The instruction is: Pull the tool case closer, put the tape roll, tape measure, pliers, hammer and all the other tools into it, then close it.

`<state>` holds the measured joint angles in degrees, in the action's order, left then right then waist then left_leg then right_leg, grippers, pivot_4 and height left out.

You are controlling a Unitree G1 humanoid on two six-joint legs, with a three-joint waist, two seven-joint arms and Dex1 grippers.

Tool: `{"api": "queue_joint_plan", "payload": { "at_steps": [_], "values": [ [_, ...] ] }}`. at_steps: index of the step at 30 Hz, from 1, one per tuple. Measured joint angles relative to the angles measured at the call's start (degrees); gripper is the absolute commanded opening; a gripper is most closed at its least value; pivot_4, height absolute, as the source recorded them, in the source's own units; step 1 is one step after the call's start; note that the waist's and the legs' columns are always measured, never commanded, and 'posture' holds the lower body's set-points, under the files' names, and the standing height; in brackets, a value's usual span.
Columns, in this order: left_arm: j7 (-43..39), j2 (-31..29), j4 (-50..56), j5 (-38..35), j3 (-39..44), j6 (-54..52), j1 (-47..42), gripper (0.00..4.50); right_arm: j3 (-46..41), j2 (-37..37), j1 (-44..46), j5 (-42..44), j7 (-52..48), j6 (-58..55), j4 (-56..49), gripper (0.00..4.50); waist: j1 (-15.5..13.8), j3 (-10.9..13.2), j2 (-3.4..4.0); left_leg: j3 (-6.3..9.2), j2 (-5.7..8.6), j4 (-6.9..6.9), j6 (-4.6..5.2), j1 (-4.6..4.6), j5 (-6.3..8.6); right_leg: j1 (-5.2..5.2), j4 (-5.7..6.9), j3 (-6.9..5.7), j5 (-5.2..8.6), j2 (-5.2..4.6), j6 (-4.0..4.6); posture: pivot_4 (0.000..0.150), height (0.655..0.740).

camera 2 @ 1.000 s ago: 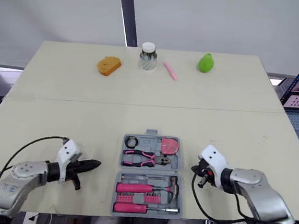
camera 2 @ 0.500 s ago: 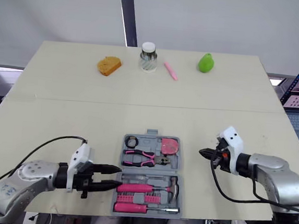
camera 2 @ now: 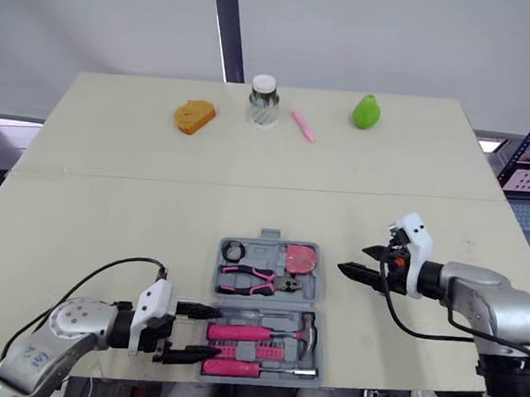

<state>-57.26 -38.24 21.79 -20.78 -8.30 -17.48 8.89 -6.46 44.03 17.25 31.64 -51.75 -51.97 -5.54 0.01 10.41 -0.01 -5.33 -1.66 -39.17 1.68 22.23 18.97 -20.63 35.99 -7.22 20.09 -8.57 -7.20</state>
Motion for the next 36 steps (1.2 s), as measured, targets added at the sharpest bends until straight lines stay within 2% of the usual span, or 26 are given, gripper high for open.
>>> {"api": "queue_joint_plan", "payload": {
  "at_steps": [1, 3, 4, 10, 17, 36],
  "values": [
    [-0.26, 0.0, -0.02, 0.0, -0.42, 0.03, 0.02, 1.38, 0.1, -0.75, 0.7, 0.0, 0.11, -0.42, 0.57, 4.5, 0.02, 0.0, 0.0, 0.0, 0.0, 0.0, 0.0, 0.0, 0.0, 0.0, 0.01, 0.0, 0.0, 0.0, 0.0, 0.15, 0.695],
    [-0.58, -0.02, -0.05, 0.0, -1.11, 0.02, 0.23, 0.25, 0.69, -1.71, 1.14, 0.09, 0.15, -0.97, 1.39, 4.5, 0.03, 0.0, 0.0, 0.0, 0.0, 0.0, 0.0, 0.01, 0.0, 0.0, 0.01, -0.01, 0.0, 0.0, 0.0, 0.15, 0.695],
    [-0.71, -0.05, -0.08, 0.01, -1.36, 0.01, 0.32, 0.06, 1.01, -2.12, 1.31, 0.28, 0.15, -1.37, 1.62, 4.5, 0.03, 0.0, 0.0, -0.01, 0.01, 0.0, 0.0, 0.01, 0.0, 0.0, 0.01, 0.0, 0.0, 0.0, 0.0, 0.15, 0.695],
    [-1.18, -0.47, -0.1, 1.18, -2.92, 0.27, 0.46, 0.06, 1.63, -5.1, 3.89, 2.02, 0.25, -5.5, 4.37, 4.5, 0.04, 0.0, 0.0, 0.0, 0.01, 0.0, 0.0, 0.01, 0.0, 0.0, 0.02, 0.0, 0.0, -0.01, 0.0, 0.15, 0.695],
    [-0.48, -0.57, -0.08, 2.54, -4.14, 0.41, 0.69, 0.06, 3.97, -9.67, 9.39, 1.39, 1.23, -6.47, 12.29, 4.5, 0.18, 0.0, 0.02, -0.02, 0.0, 0.01, 0.0, 0.02, 0.0, -0.03, 0.03, -0.01, 0.0, 0.02, 0.0, 0.15, 0.695],
    [1.69, -0.67, -2.17, 5.31, -6.47, -3.71, -0.5, 0.06, 6.37, -16.21, 15.98, -2.68, 0.21, -2.48, 26.42, 4.5, 0.25, -0.01, 0.04, -0.02, 0.0, 0.01, -0.01, 0.04, -0.01, -0.07, 0.1, -0.02, 0.0, 0.05, 0.0, 0.15, 0.695]
  ]
}}
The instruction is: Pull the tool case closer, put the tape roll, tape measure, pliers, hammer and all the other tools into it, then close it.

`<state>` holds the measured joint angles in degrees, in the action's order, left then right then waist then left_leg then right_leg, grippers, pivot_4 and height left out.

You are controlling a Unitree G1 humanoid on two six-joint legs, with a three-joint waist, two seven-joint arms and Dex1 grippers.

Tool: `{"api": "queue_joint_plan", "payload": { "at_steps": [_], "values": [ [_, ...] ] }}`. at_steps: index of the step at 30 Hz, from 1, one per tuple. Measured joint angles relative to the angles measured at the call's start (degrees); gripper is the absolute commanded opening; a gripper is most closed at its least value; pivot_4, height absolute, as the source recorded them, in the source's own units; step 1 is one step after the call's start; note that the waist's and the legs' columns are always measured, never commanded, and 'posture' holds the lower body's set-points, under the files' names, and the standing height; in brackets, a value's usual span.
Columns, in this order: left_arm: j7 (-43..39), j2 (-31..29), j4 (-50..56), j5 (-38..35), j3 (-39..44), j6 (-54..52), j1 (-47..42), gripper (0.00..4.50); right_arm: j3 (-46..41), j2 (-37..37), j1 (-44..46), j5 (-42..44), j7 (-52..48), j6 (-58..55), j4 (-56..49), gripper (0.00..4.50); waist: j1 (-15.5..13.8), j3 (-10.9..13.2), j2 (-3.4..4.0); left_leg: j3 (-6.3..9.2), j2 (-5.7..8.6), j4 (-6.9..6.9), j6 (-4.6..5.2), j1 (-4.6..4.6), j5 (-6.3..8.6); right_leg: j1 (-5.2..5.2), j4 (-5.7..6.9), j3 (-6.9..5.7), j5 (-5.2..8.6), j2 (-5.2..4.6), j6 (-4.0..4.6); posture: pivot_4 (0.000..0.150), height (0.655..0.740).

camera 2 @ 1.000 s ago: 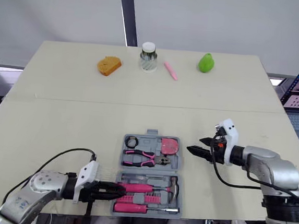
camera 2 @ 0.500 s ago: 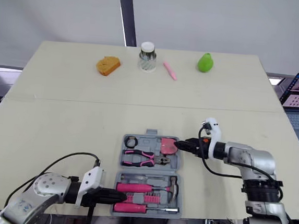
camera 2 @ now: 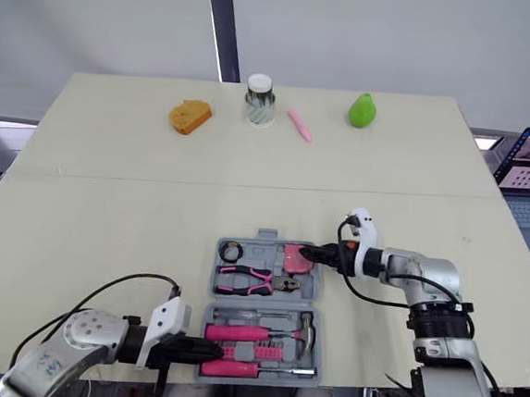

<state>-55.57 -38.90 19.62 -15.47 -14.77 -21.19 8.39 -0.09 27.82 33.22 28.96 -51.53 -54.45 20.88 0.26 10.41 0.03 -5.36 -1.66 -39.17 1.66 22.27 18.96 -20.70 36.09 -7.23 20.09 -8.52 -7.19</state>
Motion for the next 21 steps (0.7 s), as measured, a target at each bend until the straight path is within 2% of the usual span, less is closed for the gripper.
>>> {"api": "queue_joint_plan", "payload": {
  "at_steps": [13, 21],
  "values": [
    [0.57, 0.11, -0.84, 0.36, -1.18, 0.02, -1.61, 0.06, 0.7, -0.91, 0.13, 0.72, -2.79, -2.33, -0.79, 4.5, 0.07, -0.02, 0.04, 0.0, -0.01, 0.01, 0.0, 0.0, 0.0, -0.01, 0.02, 0.01, 0.0, -0.01, 0.0, 0.15, 0.695],
    [0.86, 0.11, -0.83, 0.69, -1.6, 0.11, -1.92, 0.06, -0.43, 2.22, -3.16, 5.67, -4.22, -7.83, -13.29, 4.5, -0.03, -0.02, 0.05, 0.02, 0.0, 0.01, 0.0, 0.0, 0.0, -0.01, -0.01, 0.01, 0.0, -0.04, 0.0, 0.15, 0.695]
  ]
}}
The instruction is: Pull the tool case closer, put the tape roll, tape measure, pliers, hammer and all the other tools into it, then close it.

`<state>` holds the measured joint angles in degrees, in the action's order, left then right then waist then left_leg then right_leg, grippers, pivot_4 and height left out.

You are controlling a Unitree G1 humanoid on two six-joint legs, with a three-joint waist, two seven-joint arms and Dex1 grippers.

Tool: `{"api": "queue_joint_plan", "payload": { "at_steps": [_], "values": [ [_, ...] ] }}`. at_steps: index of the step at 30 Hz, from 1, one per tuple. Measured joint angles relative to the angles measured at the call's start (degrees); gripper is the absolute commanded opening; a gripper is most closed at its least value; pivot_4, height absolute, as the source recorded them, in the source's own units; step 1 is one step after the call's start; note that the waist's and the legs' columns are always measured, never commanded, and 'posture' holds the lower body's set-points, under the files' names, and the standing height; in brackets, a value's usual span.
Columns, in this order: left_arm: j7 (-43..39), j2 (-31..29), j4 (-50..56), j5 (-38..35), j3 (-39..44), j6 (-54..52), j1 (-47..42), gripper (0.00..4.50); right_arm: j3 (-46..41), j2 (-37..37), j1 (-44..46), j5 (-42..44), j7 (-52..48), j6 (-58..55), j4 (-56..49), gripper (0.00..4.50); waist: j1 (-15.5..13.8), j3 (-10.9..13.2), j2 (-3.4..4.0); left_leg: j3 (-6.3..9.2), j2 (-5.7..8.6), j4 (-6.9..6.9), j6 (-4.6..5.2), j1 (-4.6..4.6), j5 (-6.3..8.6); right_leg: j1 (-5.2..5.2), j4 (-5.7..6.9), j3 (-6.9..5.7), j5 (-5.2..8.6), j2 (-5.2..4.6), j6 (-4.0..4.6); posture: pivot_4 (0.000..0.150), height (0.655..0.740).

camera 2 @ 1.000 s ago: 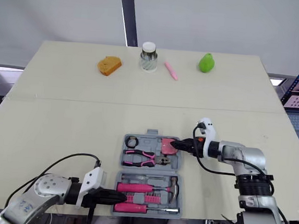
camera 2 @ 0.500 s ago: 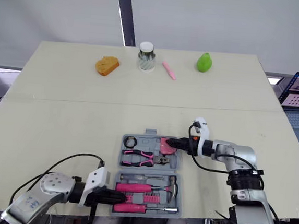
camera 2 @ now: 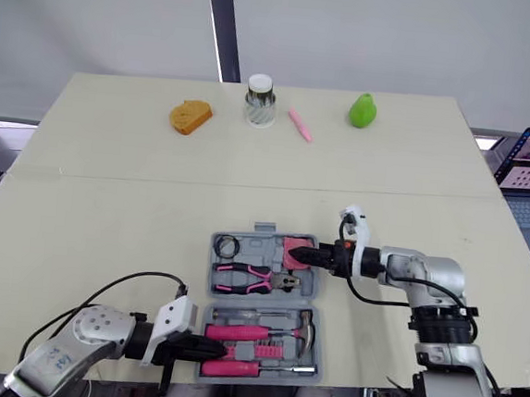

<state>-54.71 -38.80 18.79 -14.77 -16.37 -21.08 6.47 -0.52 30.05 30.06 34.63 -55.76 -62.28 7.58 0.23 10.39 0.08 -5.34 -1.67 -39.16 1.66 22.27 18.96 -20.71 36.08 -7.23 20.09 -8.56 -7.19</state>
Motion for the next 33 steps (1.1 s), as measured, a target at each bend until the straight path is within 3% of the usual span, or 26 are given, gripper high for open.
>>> {"api": "queue_joint_plan", "payload": {
  "at_steps": [10, 17, 20, 24, 27, 30, 33],
  "values": [
    [0.52, -0.02, 0.45, 0.26, -0.13, 0.09, 0.11, 0.06, -2.58, 5.28, -6.53, 7.45, -0.39, -4.69, -15.54, 4.5, -0.12, 0.0, 0.0, 0.02, -0.01, 0.01, 0.0, 0.0, 0.01, 0.02, -0.04, 0.02, 0.0, -0.06, 0.0, 0.15, 0.695],
    [3.36, -0.1, 4.05, -0.78, 2.12, -4.0, 1.9, 0.06, -4.82, 11.34, -15.37, 14.8, -0.18, -7.92, -32.87, 4.5, -0.19, 0.01, -0.01, 0.06, -0.06, 0.04, -0.01, 0.01, 0.03, 0.03, -0.13, 0.2, 0.0, -0.16, 0.01, 0.15, 0.695],
    [5.86, -1.69, 10.81, -5.15, 9.26, -10.69, 5.5, 0.06, -8.05, 17.49, -22.49, 17.56, -0.76, -7.99, -40.36, 4.5, -0.44, 0.04, -0.07, 0.18, -0.06, 0.04, -0.01, 0.08, 0.05, 0.08, -0.22, 0.42, -0.01, -0.25, 0.01, 0.15, 0.695],
    [6.46, -5.77, 22.74, -18.5, 24.96, -22.62, 14.11, 0.06, -15.54, 26.77, -36.89, 18.02, -5.22, -4.1, -48.49, 4.5, -0.78, 0.07, -0.11, 0.19, -0.05, 0.04, 0.06, 0.04, 0.11, 0.24, -0.51, 0.42, -0.01, -0.21, 0.01, 0.15, 0.695],
    [4.03, -8.14, 26.64, -28.31, 37.13, -28.51, 22.55, 0.06, -21.13, 29.84, -46.89, 14.78, -8.74, 1.0, -50.75, 4.5, -0.79, 0.09, -0.21, 0.09, -0.06, 0.04, 0.06, -0.08, 0.12, 0.28, -0.54, 0.52, -0.01, -0.03, 0.01, 0.15, 0.695],
    [-0.19, -9.81, 23.02, -29.63, 46.32, -27.86, 27.52, 0.06, -25.59, 29.06, -52.45, 10.41, -9.95, 7.41, -50.16, 4.5, -1.47, 0.08, -0.22, 0.05, -0.02, 0.04, 0.02, -0.2, 0.12, 0.23, -0.46, 0.5, -0.03, 0.06, 0.06, 0.15, 0.695],
    [-3.52, -9.84, 13.96, -25.03, 50.27, -20.22, 27.7, 0.06, -27.28, 25.69, -55.79, 6.19, -9.94, 14.83, -48.31, 4.5, -2.07, 0.05, -0.17, 0.03, -0.01, 0.04, -0.04, -0.16, 0.21, 0.14, -0.46, 0.55, -0.01, 0.03, 0.12, 0.15, 0.695]
  ]
}}
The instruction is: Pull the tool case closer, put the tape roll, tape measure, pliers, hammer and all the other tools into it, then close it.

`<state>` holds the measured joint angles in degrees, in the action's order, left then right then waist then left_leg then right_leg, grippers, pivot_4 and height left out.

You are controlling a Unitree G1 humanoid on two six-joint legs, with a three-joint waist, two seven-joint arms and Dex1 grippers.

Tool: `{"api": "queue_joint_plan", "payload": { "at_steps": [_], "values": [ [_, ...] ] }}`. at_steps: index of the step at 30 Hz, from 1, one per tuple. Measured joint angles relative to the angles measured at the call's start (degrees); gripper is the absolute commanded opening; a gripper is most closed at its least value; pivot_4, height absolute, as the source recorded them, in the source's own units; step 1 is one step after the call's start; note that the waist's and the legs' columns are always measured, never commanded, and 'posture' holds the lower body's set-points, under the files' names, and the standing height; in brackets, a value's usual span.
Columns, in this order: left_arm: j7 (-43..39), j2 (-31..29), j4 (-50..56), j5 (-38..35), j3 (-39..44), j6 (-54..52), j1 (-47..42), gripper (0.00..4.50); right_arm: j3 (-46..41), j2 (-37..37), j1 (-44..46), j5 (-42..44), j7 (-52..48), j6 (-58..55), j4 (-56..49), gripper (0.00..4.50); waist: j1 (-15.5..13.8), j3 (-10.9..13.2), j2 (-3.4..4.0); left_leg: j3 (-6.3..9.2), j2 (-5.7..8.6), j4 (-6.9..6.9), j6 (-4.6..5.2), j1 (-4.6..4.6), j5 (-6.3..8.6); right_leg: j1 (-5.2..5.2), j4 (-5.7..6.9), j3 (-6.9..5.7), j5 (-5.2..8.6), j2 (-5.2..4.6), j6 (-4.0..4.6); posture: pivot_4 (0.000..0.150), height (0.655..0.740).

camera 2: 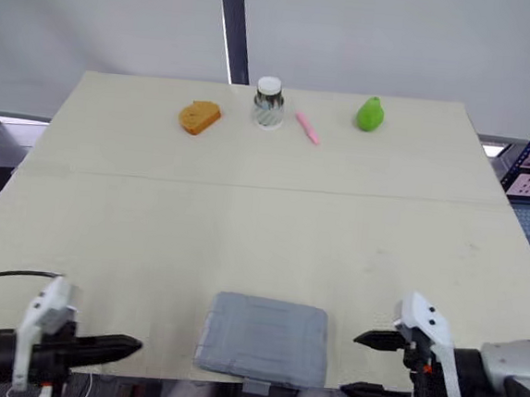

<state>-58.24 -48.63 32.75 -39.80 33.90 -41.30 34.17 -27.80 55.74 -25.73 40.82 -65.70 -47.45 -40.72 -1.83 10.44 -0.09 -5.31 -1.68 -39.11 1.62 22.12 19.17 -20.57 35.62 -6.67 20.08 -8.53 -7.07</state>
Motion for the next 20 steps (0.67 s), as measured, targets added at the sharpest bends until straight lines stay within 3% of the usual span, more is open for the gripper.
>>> {"api": "queue_joint_plan", "payload": {
  "at_steps": [4, 10, 20],
  "values": [
    [-2.48, 0.82, -9.87, 6.67, 0.34, 11.66, -2.68, 0.06, -0.16, -4.7, -1.53, -6.82, 0.77, 10.76, 5.06, 4.5, -0.16, 0.0, -0.04, -0.1, -0.01, 0.0, 0.1, 0.1, 0.2, -0.06, -0.12, 0.13, 0.0, -0.06, 0.01, 0.15, 0.695],
    [0.64, 5.55, -14.91, 14.19, -5.65, 23.7, -9.82, 0.06, 0.75, -9.05, 0.06, -15.2, 2.47, 25.68, 12.36, 4.5, 0.42, -0.01, -0.06, -0.18, -0.02, 0.0, 0.11, 0.06, 0.19, -0.04, -0.05, 0.1, -0.03, -0.03, -0.05, 0.15, 0.695],
    [4.62, 9.83, -15.95, 18.47, -10.67, 30.27, -12.03, 0.06, 2.47, -11.65, 1.45, -16.84, 3.45, 32.09, 16.34, 4.5, 0.56, -0.02, -0.09, -0.24, -0.08, -0.01, 0.07, -0.1, 0.09, -0.05, 0.16, 0.06, -0.03, -0.1, -0.05, 0.15, 0.695]
  ]
}}
